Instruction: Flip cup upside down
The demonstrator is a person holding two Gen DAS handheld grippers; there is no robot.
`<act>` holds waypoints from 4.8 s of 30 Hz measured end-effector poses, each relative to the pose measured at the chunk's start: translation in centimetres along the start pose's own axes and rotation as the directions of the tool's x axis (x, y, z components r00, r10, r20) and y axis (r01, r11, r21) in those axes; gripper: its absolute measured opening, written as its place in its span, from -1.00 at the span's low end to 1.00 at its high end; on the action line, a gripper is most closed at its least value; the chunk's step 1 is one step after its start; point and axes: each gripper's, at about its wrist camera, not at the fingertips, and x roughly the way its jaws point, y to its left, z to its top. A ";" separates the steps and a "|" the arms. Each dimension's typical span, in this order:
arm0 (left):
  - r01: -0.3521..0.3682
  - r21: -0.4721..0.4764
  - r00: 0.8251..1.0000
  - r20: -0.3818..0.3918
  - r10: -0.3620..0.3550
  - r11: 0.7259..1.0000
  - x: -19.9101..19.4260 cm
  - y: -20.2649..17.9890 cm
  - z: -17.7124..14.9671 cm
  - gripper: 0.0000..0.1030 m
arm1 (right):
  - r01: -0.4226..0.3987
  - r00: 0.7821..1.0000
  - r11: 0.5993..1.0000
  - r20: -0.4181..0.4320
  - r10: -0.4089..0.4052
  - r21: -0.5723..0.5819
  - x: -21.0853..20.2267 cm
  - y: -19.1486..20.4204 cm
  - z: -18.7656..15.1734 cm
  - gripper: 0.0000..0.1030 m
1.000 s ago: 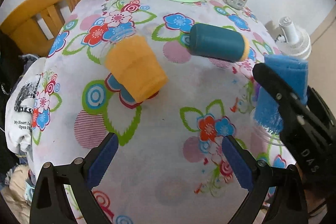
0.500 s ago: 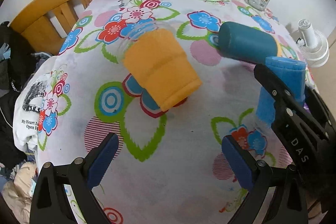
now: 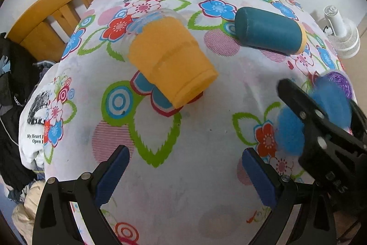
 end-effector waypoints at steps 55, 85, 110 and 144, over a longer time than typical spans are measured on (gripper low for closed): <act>0.075 -0.088 0.983 0.176 -0.059 0.993 -19.4 -7.9 -0.6 0.96 | 0.109 0.989 0.994 -0.099 -0.110 -0.025 -20.9 -8.3 7.0 0.94; 0.080 -0.060 0.967 0.247 -0.062 0.995 -21.9 -9.2 -0.5 0.99 | 0.128 0.989 0.992 -0.071 -0.129 -0.021 -22.7 -8.0 7.4 0.94; 0.057 -0.052 0.964 0.262 -0.042 0.997 -22.0 -9.3 0.0 1.00 | 0.128 0.989 0.992 -0.072 -0.128 0.002 -22.3 -8.0 7.8 0.94; 0.056 -0.051 0.967 0.251 -0.041 0.997 -21.4 -8.5 0.4 1.00 | 0.141 0.986 0.990 -0.089 -0.140 -0.002 -21.3 -7.6 7.8 0.94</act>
